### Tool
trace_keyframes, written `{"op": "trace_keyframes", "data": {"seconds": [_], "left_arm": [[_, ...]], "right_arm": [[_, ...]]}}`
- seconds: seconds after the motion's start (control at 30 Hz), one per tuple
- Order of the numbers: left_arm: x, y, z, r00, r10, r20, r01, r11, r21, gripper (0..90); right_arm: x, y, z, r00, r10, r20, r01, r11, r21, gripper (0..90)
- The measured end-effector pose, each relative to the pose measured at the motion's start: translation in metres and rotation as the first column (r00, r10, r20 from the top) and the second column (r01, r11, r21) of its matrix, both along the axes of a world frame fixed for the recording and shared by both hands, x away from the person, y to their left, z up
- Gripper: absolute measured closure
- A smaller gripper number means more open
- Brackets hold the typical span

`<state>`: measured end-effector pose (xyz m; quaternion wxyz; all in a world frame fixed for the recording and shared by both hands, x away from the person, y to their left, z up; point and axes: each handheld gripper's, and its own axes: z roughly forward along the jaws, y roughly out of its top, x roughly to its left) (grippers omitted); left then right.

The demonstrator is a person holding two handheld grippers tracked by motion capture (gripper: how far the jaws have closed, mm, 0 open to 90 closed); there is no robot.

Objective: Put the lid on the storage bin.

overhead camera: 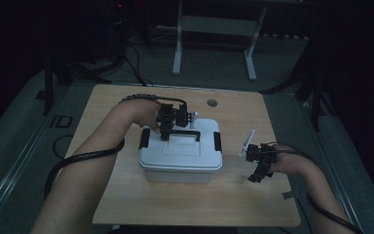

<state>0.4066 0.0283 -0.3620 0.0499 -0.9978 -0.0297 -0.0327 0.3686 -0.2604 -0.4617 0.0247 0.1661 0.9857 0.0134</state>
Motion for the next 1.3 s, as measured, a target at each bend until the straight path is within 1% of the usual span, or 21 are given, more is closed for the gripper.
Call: {"op": "trace_keyframes", "data": {"seconds": [0.1, 0.23, 0.43, 0.47, 0.53, 0.57, 0.6, 0.63, 0.7, 0.73, 0.8, 0.87, 0.9, 0.97, 1.03, 1.1, 1.13, 1.17, 1.2, 1.27, 1.3], "left_arm": [[0.001, 0.002, -0.004, 1.0000, 0.001, -0.008, 0.000, 0.9999, 0.014, 83.5], [0.003, 0.003, -0.010, 0.9999, 0.004, -0.011, -0.004, 1.0000, 0.002, 83.4], [0.004, 0.006, -0.010, 0.9999, 0.007, -0.016, -0.007, 0.9998, -0.020, 83.0], [0.004, 0.008, -0.009, 0.9997, 0.020, -0.016, -0.021, 0.9992, -0.033, 81.7], [0.005, 0.010, -0.008, 0.9992, 0.033, -0.022, -0.034, 0.9983, -0.047, 66.8], [0.005, 0.014, -0.006, 0.9978, 0.062, -0.023, -0.064, 0.9959, -0.064, 66.8], [0.006, 0.016, -0.006, 0.9961, 0.086, -0.021, -0.088, 0.9939, -0.067, 57.8], [0.007, 0.019, -0.005, 0.9942, 0.104, -0.027, -0.105, 0.9920, -0.070, 54.2], [0.007, 0.024, -0.003, 0.9917, 0.128, -0.013, -0.129, 0.9884, -0.080, 49.1], [0.007, 0.025, -0.003, 0.9896, 0.144, -0.001, -0.143, 0.9857, -0.088, 44.3], [0.007, 0.028, -0.001, 0.9843, 0.166, 0.060, -0.159, 0.9817, -0.104, 35.1], [0.008, 0.030, -0.001, 0.9769, 0.192, 0.094, -0.181, 0.9769, -0.114, 28.4], [0.008, 0.030, -0.002, 0.9742, 0.196, 0.111, -0.184, 0.9768, -0.109, 27.8], [0.007, 0.030, -0.002, 0.9726, 0.185, 0.141, -0.171, 0.9795, -0.106, 27.8], [0.008, 0.030, -0.002, 0.9700, 0.203, 0.134, -0.187, 0.9750, -0.120, 27.9], [0.010, 0.031, -0.001, 0.9618, 0.225, 0.156, -0.206, 0.9702, -0.128, 27.9], [0.011, 0.032, 0.000, 0.9608, 0.241, 0.137, -0.223, 0.9652, -0.137, 27.9], [0.011, 0.034, 0.000, 0.9614, 0.246, 0.124, -0.227, 0.9628, -0.146, 27.8], [0.010, 0.035, 0.000, 0.9620, 0.242, 0.126, -0.223, 0.9632, -0.151, 27.8], [0.009, 0.039, -0.001, 0.9641, 0.253, 0.082, -0.237, 0.9571, -0.167, 25.9], [0.008, 0.041, -0.001, 0.9653, 0.248, 0.082, -0.231, 0.9572, -0.174, 24.2]], "right_arm": [[0.000, 0.001, -0.002, 1.0000, 0.005, -0.003, -0.005, 1.000, -0.005, 14.7], [0.001, 0.002, -0.002, 1.0000, 0.003, -0.005, -0.003, 1.000, -0.002, 14.7], [0.001, 0.004, -0.004, 0.9999, 0.011, -0.011, -0.011, 1.000, -0.008, 14.7], [0.001, 0.005, -0.005, 0.9998, 0.014, -0.013, -0.014, 1.000, -0.013, 14.7], [0.001, 0.006, -0.005, 0.9998, 0.015, -0.013, -0.015, 1.000, -0.014, 14.7], [0.001, 0.006, -0.005, 0.9998, 0.015, -0.013, -0.015, 1.000, -0.013, 14.7], [0.002, 0.007, -0.004, 0.9998, 0.016, -0.011, -0.016, 1.000, -0.009, 14.7], [0.002, 0.007, -0.003, 0.9998, 0.016, -0.009, -0.016, 1.000, -0.010, 14.7], [0.003, 0.008, -0.002, 0.9999, 0.016, -0.005, -0.016, 1.000, -0.013, 14.7], [0.003, 0.009, -0.002, 0.9999, 0.017, -0.003, -0.017, 1.000, -0.012, 14.7], [0.002, 0.010, -0.001, 0.9999, 0.015, 0.001, -0.015, 1.000, -0.006, 14.7], [0.002, 0.010, 0.000, 0.9999, 0.013, 0.003, -0.013, 1.000, -0.004, 14.7], [0.002, 0.010, -0.001, 0.9999, 0.013, 0.002, -0.013, 1.000, -0.004, 14.7], [0.001, 0.010, -0.001, 0.9999, 0.016, 0.002, -0.016, 1.000, -0.010, 14.7], [0.001, 0.010, -0.002, 0.9998, 0.017, 0.000, -0.017, 1.000, -0.010, 14.7], [0.001, 0.011, -0.002, 0.9999, 0.017, -0.001, -0.017, 1.000, -0.010, 14.7], [0.001, 0.011, -0.003, 0.9999, 0.017, -0.001, -0.017, 1.000, -0.009, 14.7], [0.001, 0.011, -0.003, 0.9999, 0.016, -0.002, -0.016, 1.000, -0.007, 14.7], [0.001, 0.012, -0.004, 0.9998, 0.019, -0.002, -0.019, 1.000, -0.008, 14.7], [0.001, 0.012, -0.004, 0.9998, 0.021, -0.004, -0.021, 1.000, -0.006, 14.7], [0.001, 0.012, -0.005, 0.9998, 0.020, -0.005, -0.020, 1.000, -0.007, 14.7]]}}
